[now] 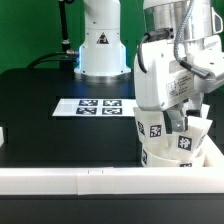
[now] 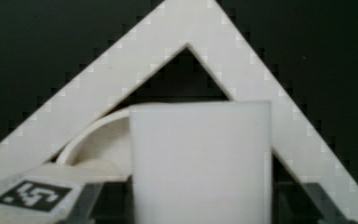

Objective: Assemble stool

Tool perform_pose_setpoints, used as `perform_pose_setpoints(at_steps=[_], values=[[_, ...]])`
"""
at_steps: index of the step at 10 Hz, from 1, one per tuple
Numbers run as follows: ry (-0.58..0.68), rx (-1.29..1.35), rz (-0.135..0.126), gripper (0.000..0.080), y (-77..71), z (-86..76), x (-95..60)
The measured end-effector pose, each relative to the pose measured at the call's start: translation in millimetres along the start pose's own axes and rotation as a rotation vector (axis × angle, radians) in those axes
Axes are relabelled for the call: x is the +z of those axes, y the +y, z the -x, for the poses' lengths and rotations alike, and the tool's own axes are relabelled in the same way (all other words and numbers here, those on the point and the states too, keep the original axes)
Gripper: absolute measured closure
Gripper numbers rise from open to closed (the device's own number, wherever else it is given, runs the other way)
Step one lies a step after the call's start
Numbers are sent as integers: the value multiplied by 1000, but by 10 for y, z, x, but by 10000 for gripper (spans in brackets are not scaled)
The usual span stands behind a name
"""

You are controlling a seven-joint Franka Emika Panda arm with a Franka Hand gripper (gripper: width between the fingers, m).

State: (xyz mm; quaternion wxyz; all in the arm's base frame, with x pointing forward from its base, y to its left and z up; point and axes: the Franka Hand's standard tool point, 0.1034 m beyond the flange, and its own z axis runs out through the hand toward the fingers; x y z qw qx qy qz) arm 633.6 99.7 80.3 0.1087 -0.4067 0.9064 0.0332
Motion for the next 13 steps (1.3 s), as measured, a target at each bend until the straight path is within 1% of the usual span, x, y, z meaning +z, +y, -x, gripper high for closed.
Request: perform_pose_setpoints(at_steps=[2,4,5,6,7,8,9,10,12,13], values=[[-16,8,-17,465,39,46,12],[-29,-1,-14,465,32,48,4],[-32,-38,-16,465,11,49,-26],[-47,-48,-22,373,-10,81,-124],[-61,-48,-22,238,-2,101,-230],[-77,-57,-25,178,-2,123,-340],[-97,-57,-29,178,-13,169,-475],[-116,-59,-36,156,-30,219,-591],[-107,-59,-35,151,-24,188,-540],[-107,-59,-35,151,-26,190,-542]])
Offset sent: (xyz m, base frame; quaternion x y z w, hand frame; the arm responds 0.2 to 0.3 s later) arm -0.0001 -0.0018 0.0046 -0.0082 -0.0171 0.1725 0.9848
